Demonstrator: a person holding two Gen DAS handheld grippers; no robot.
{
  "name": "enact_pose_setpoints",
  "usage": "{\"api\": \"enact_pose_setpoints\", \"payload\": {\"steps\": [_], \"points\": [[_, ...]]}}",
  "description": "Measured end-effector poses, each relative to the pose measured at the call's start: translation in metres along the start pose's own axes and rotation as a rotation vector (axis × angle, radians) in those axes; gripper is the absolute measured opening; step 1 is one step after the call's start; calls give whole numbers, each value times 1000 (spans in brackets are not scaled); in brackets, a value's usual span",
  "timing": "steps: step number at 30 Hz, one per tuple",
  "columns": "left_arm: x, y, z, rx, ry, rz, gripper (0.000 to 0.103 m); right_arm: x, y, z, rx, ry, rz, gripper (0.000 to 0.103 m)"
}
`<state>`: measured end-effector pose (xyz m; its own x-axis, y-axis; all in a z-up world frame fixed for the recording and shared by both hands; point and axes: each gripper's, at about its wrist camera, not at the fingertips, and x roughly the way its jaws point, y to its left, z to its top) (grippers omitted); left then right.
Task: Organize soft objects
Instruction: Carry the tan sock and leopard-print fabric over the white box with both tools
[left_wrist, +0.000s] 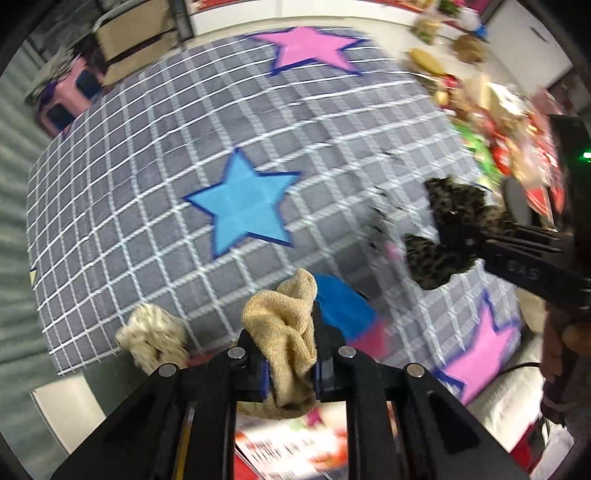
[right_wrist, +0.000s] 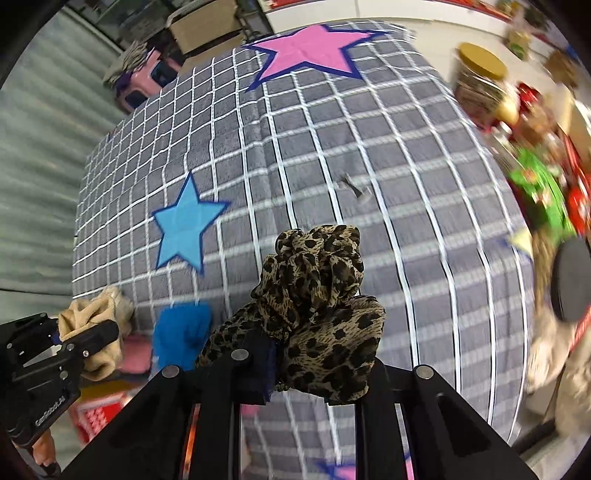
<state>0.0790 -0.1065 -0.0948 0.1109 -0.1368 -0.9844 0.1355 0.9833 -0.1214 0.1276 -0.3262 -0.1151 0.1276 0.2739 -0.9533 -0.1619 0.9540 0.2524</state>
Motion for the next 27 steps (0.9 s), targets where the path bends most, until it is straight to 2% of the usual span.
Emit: {"api": "enact_pose_setpoints", "payload": {"steps": [1,6,12,16,20,27], "points": [[-5,-6,-5,22,-3,-16,18,-6,14,-8,13,-5,3,19],[-28,-36,-39,152,0,-79,18,-14,24,-64,87,-3,20,19],[-36,-54,-88,294,20,-80,18,-21,40,-127,148,31,19,19],[-42,-58,-116,338,28,-84,18,-18,58,-154,162,54,18,19],[-56,-56,-134,369,-12,-56,18,-23,76,-166,140,44,14,19],[-81,-31,-146,311,-87,-50,18,-36,103,-178,115,-8,0,19]]}}
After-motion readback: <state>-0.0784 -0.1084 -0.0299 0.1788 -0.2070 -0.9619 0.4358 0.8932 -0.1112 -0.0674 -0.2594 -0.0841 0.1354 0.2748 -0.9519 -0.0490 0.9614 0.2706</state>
